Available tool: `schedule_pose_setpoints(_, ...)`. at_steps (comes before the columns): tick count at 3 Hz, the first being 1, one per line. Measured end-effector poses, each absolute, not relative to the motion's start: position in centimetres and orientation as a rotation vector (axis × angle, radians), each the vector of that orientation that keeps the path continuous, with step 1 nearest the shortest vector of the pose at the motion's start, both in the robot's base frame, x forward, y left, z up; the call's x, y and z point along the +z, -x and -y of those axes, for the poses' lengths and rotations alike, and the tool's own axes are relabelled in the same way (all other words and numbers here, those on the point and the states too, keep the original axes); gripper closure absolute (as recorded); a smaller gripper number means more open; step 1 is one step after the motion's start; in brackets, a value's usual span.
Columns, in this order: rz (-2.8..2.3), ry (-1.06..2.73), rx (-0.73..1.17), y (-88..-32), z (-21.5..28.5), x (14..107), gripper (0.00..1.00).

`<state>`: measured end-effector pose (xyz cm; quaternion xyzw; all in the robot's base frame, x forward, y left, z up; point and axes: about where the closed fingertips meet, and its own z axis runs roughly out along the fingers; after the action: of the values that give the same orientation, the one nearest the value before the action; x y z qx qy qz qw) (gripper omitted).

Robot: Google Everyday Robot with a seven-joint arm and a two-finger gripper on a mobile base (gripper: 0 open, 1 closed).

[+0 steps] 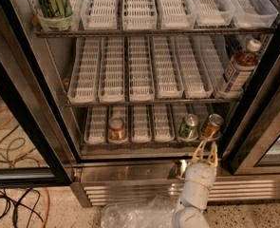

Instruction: Pick orange can from bottom shelf of fridge

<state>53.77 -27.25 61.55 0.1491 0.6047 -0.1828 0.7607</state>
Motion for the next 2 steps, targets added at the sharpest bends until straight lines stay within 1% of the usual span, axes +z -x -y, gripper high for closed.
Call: schedule_pose_setpoints(2,-1.316,-0.316,-0.410,-54.32,27.31,61.31,0.38)
